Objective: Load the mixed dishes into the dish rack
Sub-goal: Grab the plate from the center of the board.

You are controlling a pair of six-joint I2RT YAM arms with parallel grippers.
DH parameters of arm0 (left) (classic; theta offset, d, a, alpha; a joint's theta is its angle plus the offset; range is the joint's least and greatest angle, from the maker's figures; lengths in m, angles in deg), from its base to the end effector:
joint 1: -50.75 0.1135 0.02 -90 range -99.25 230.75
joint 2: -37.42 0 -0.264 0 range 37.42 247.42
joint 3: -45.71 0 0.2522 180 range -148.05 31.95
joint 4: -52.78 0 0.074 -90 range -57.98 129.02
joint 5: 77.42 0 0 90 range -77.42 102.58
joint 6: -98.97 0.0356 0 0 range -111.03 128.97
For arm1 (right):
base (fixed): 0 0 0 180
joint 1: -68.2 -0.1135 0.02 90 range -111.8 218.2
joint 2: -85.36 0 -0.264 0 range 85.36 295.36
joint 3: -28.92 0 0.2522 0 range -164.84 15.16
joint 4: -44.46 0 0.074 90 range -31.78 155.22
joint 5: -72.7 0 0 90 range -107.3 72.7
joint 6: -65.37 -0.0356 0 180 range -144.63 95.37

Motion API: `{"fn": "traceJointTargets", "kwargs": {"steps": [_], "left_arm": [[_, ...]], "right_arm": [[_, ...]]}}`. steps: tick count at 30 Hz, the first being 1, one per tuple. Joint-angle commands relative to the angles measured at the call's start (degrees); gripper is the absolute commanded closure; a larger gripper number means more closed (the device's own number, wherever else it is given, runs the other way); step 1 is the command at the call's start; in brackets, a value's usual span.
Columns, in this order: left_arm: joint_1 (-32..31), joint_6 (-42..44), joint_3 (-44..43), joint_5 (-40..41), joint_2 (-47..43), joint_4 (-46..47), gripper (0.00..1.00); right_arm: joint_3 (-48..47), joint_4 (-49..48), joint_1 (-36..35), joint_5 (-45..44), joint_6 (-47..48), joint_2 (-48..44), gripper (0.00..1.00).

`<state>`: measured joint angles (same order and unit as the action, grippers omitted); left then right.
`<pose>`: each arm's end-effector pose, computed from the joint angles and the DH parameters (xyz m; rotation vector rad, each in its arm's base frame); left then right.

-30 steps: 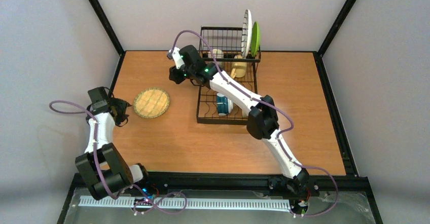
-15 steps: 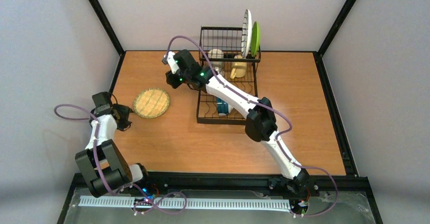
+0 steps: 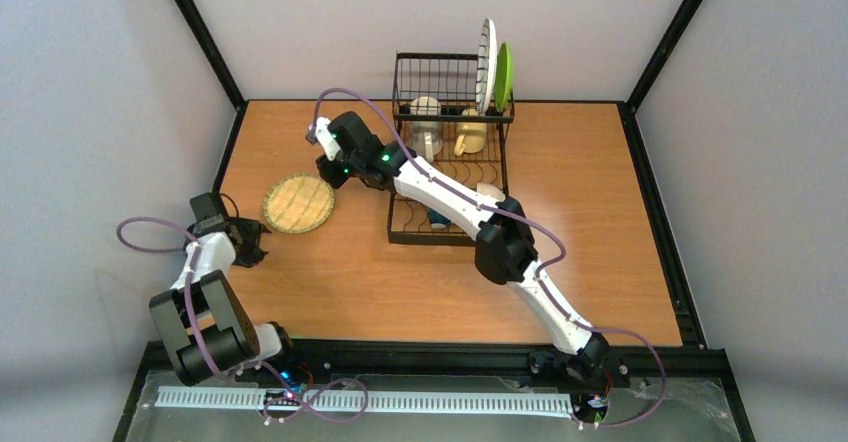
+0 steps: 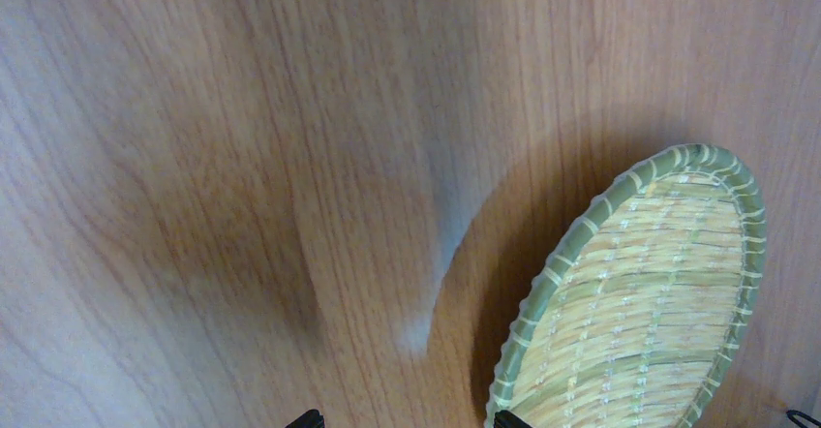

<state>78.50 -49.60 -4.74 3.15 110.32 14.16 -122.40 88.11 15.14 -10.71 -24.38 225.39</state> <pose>0.2047 0.1011 0.1740 -1.7854 1.9869 -0.3954 0.3345 0.4517 0.2739 -1.0511 1.9383 0.6529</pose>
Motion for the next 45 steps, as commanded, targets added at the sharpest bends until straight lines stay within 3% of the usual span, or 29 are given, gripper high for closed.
{"fn": "traceJointTargets", "kwargs": {"steps": [1, 8, 21, 45], "left_arm": [[0.28, -1.66, 0.68, -0.48, 2.09, 3.51, 0.0], [0.29, -3.13, 0.98, -0.71, 5.47, 6.89, 0.0], [0.28, -7.37, 4.71, -4.87, 3.46, 16.69, 0.0], [0.13, -10.89, 8.79, -9.02, 12.62, 34.93, 0.0]], "right_arm": [[0.38, 0.54, -0.2, -0.57, 2.02, 2.04, 0.32], [0.29, 0.51, -0.23, 0.71, 1.58, 3.42, 0.32], [0.6, 0.43, -0.29, 2.41, 1.8, 4.41, 0.32], [-0.97, -0.24, -0.29, 4.08, 2.04, 8.48, 0.32]]}}
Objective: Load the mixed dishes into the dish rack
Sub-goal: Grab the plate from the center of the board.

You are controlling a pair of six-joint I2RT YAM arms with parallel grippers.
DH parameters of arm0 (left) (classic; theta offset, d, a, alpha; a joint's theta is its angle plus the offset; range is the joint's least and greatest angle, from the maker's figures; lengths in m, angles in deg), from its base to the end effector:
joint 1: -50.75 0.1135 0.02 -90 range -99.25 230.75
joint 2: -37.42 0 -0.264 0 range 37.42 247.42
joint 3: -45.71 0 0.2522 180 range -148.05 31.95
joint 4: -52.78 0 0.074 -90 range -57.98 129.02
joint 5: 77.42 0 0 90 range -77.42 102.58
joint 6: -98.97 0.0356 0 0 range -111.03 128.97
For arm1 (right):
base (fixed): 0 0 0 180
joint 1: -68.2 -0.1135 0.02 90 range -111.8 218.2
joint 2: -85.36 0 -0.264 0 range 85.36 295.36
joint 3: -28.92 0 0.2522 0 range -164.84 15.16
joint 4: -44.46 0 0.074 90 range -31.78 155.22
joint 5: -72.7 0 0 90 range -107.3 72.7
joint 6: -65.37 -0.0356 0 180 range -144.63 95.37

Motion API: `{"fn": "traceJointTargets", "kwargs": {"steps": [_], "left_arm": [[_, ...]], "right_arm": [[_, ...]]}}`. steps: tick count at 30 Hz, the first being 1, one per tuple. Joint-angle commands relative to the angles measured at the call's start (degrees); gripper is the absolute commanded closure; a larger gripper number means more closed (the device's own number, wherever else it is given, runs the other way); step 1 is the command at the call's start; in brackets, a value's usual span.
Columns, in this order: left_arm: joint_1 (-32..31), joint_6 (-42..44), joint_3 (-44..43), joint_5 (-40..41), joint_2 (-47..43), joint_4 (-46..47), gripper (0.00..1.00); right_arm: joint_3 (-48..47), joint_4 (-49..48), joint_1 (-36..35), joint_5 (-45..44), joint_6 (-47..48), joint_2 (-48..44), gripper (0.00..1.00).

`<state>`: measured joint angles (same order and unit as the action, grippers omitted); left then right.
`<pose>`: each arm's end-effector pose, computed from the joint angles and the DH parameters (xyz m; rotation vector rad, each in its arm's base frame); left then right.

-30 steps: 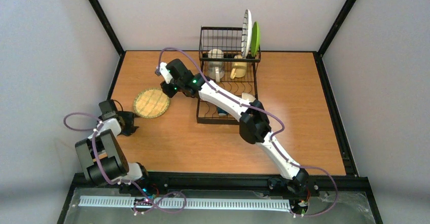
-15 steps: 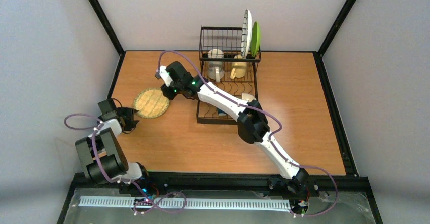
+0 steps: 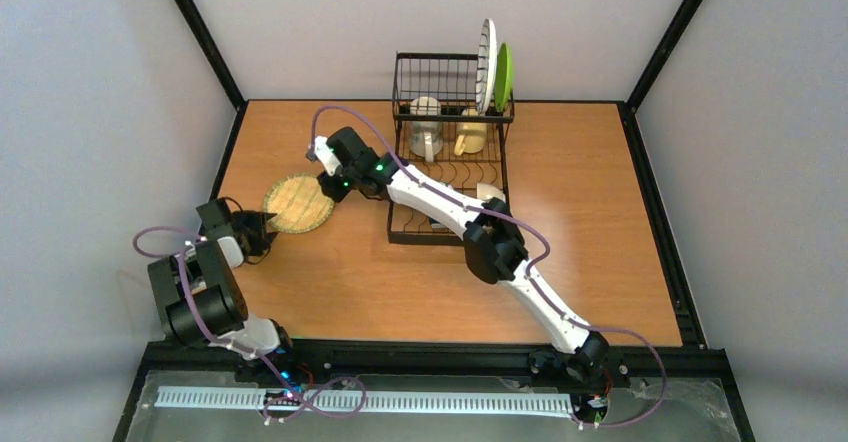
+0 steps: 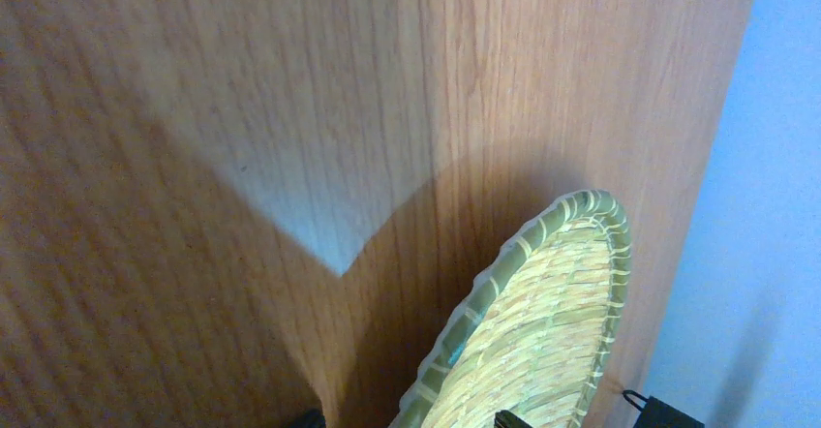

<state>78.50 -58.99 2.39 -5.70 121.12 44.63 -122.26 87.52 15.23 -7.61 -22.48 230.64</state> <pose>0.2305 0.1086 0.1317 -1.7369 1.7756 -0.6972 0.3414 0.4625 0.2239 -1.1458 1.9869 0.6640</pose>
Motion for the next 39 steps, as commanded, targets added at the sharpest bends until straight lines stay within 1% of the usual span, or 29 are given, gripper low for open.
{"fn": "traceJointTargets", "kwargs": {"steps": [1, 11, 14, 17, 26, 34, 37, 39], "left_arm": [[0.12, -1.62, 1.89, -0.17, 1.96, 5.18, 0.0], [-0.46, -1.85, 2.83, -2.18, 5.74, 11.45, 0.0], [-0.89, -2.19, 3.46, -3.12, 7.29, 14.02, 0.02], [-1.15, -2.77, 4.39, -4.23, 8.66, 16.64, 0.06], [-1.98, -2.32, 4.38, -6.48, 10.96, 19.85, 0.17], [-2.61, -1.45, 3.86, -7.67, 11.04, 20.67, 0.31], [-2.89, -0.96, 3.72, -7.9, 10.96, 20.51, 0.35], [-2.87, -0.62, 3.73, -8.14, 10.96, 20.58, 0.4]], "right_arm": [[-1.19, 0.32, -0.49, 1.14, 0.13, 3.46, 0.32], [-1.61, -0.04, -1.07, 1.44, 0.35, 4.91, 0.32], [-1.64, -0.17, -1.17, 1.2, 0.48, 5.3, 0.32], [-2.13, -0.25, -1.17, 1.44, 0.48, 5.9, 0.32], [-4.07, 0.59, -1.23, 2.12, -0.16, 8.4, 0.31], [-5.02, 0.98, -1.3, 2.52, -0.65, 9.57, 0.3], [-5.04, 1.1, -1.38, 2.61, -0.65, 9.81, 0.3], [-5.04, 1.26, -1.41, 2.56, -0.58, 9.85, 0.3]]}}
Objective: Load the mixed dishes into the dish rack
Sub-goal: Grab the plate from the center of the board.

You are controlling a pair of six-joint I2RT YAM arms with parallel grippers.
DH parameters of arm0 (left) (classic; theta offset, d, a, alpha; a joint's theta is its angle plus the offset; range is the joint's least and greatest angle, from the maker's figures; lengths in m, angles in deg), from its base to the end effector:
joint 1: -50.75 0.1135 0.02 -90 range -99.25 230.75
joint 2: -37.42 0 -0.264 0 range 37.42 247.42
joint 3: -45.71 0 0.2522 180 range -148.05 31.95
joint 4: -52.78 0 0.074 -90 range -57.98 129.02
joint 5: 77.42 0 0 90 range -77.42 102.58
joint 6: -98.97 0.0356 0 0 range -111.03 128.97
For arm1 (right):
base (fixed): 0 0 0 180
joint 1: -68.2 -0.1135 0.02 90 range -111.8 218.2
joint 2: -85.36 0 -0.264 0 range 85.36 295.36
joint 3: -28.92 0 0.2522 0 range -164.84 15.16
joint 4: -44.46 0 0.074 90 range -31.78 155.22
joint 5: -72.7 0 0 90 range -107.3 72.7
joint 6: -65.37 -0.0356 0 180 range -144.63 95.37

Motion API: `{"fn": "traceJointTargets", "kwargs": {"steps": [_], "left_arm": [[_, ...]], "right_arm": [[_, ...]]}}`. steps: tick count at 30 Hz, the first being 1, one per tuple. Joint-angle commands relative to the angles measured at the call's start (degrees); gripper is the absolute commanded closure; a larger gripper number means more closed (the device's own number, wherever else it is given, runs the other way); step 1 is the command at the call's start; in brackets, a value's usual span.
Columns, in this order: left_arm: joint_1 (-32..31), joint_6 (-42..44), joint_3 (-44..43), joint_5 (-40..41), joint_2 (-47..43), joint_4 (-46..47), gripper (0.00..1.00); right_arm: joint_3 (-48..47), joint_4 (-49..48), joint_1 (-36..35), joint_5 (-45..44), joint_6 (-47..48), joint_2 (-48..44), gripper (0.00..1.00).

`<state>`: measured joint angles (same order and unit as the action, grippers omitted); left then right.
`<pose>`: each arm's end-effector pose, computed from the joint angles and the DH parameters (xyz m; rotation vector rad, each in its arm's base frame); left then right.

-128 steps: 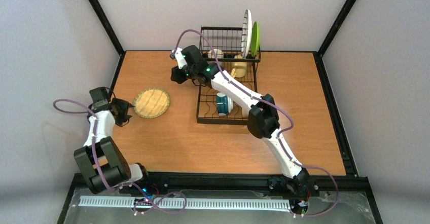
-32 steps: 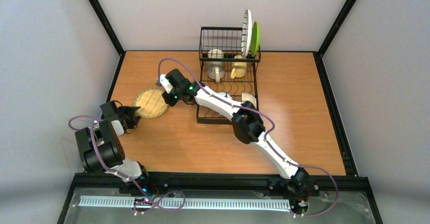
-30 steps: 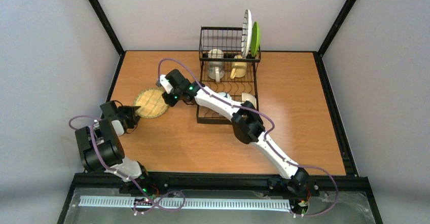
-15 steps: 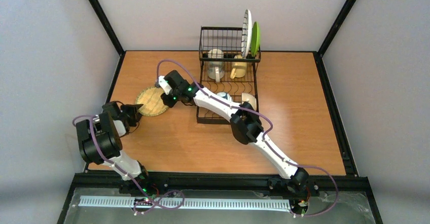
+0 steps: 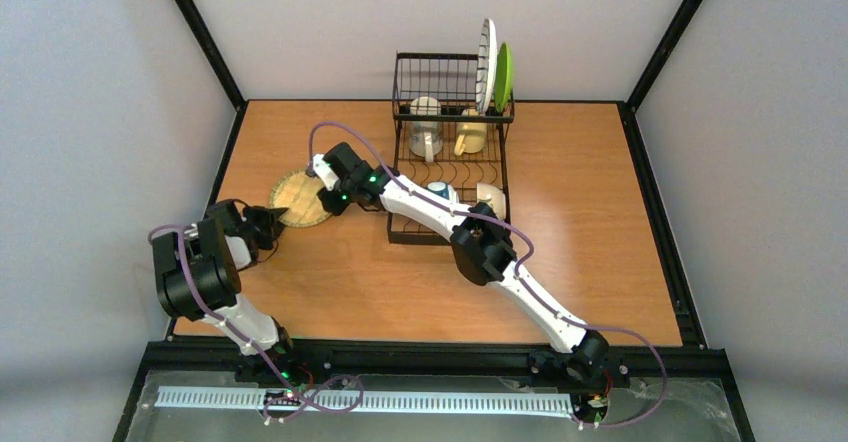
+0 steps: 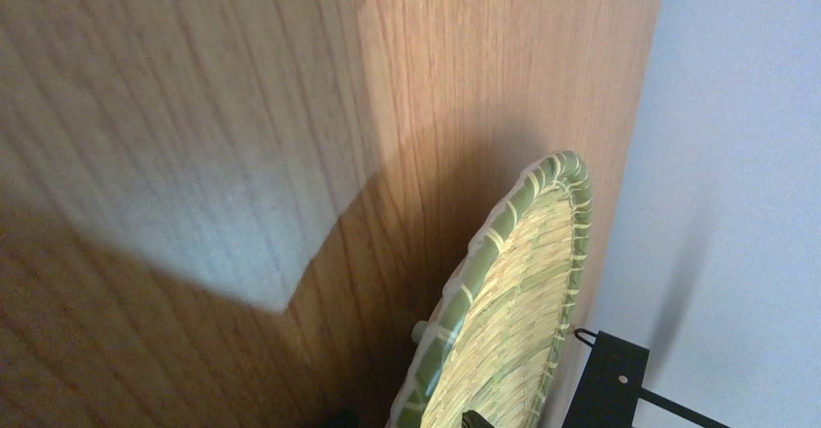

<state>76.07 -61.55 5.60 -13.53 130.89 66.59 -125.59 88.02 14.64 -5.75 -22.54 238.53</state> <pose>0.2491 0.1005 0.1072 -1.5613 1.7532 -0.9221 0.3437 0.4775 0.1654 -1.2090 2.0615 0.6767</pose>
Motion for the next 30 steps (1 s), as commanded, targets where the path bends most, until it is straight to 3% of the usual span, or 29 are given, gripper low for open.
{"fn": "traceJointTargets", "kwargs": {"steps": [1, 17, 30], "left_arm": [[-0.53, 2.15, 0.43, -0.34, 1.26, -1.34, 0.43], [-0.8, 2.49, 0.14, -1.92, 1.6, -1.96, 0.97], [-0.8, 2.59, 1.35, -2.03, -1.45, -0.79, 1.0]], "right_arm": [[-1.65, 0.87, -0.84, 0.67, -0.44, 1.92, 0.3], [0.41, 1.54, -0.8, -1.88, 0.04, 0.38, 0.3], [0.56, 2.21, -0.85, -5.63, 0.02, -3.32, 0.28]]}}
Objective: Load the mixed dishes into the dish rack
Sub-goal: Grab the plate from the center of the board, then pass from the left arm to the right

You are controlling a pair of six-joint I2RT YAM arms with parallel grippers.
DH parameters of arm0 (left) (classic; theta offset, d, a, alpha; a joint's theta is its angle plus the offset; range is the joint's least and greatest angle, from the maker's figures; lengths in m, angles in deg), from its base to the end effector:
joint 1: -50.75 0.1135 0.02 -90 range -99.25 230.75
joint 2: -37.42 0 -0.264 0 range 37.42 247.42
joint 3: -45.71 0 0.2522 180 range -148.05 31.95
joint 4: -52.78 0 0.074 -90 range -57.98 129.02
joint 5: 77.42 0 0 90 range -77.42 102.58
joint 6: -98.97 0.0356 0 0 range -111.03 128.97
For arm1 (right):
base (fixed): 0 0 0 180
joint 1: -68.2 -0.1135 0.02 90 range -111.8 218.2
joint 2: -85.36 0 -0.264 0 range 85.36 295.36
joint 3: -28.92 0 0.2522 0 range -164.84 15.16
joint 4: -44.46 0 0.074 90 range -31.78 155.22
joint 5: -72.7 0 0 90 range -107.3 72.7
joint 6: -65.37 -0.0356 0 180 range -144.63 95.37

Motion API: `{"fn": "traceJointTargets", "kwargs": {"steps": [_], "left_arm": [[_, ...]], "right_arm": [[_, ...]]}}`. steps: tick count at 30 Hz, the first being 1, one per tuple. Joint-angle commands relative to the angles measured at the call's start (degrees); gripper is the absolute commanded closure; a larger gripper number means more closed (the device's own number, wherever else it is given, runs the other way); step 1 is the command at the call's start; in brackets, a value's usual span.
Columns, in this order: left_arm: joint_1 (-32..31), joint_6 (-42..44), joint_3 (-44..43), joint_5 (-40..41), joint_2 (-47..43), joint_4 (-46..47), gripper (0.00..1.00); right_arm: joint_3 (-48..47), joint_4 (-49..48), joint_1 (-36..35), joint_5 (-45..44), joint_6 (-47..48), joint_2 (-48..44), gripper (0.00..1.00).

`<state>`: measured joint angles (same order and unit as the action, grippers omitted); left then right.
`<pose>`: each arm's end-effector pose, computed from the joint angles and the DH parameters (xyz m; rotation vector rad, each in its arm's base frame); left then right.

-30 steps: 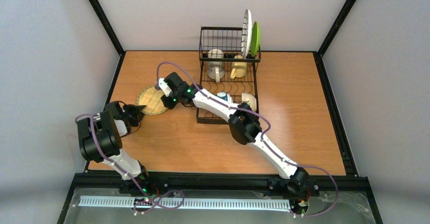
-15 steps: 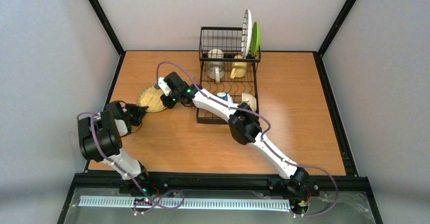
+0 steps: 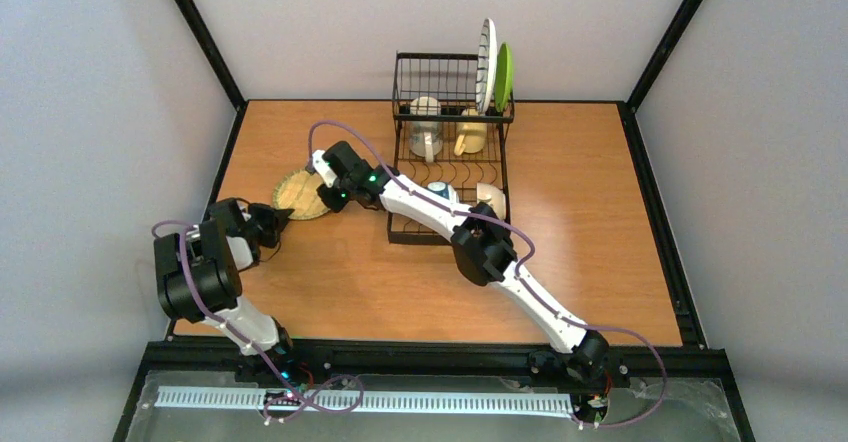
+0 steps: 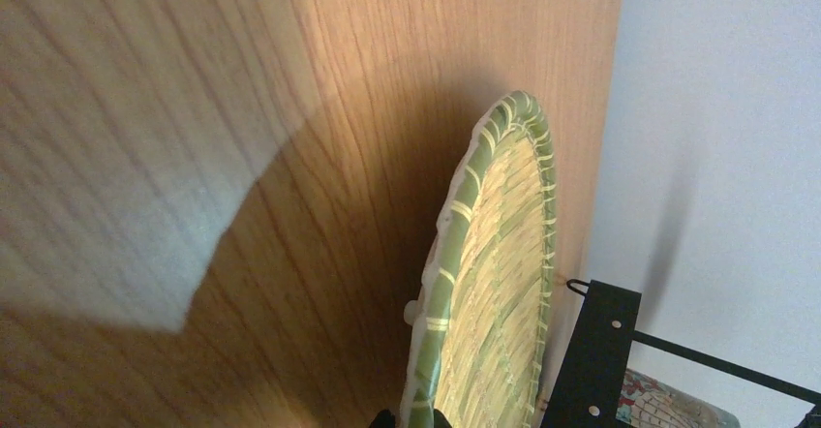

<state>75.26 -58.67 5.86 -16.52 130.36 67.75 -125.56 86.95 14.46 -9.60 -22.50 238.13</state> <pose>0.2508 0.0953 0.1106 -1.4540 1.8033 -0.9657 0.3449 0.4782 0.1704 -1.1661 2.0444 0.6116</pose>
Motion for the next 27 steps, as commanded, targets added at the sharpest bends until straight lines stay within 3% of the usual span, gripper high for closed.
{"fn": "traceJointTargets", "kwargs": {"steps": [1, 24, 27], "left_arm": [[-0.06, -0.26, 1.2, 0.95, -1.21, -1.93, 1.0], [0.01, 1.18, 2.67, 3.06, -9.18, -3.94, 1.0], [0.01, 1.27, 2.62, 2.92, -10.37, -4.2, 1.0]], "right_arm": [[0.56, 3.2, -0.69, -1.93, -0.02, -3.18, 0.27], [-0.3, 1.23, -1.47, -5.16, -0.42, -10.16, 0.25], [-2.64, 3.72, -1.5, -9.9, -0.37, -11.35, 0.25]]}}
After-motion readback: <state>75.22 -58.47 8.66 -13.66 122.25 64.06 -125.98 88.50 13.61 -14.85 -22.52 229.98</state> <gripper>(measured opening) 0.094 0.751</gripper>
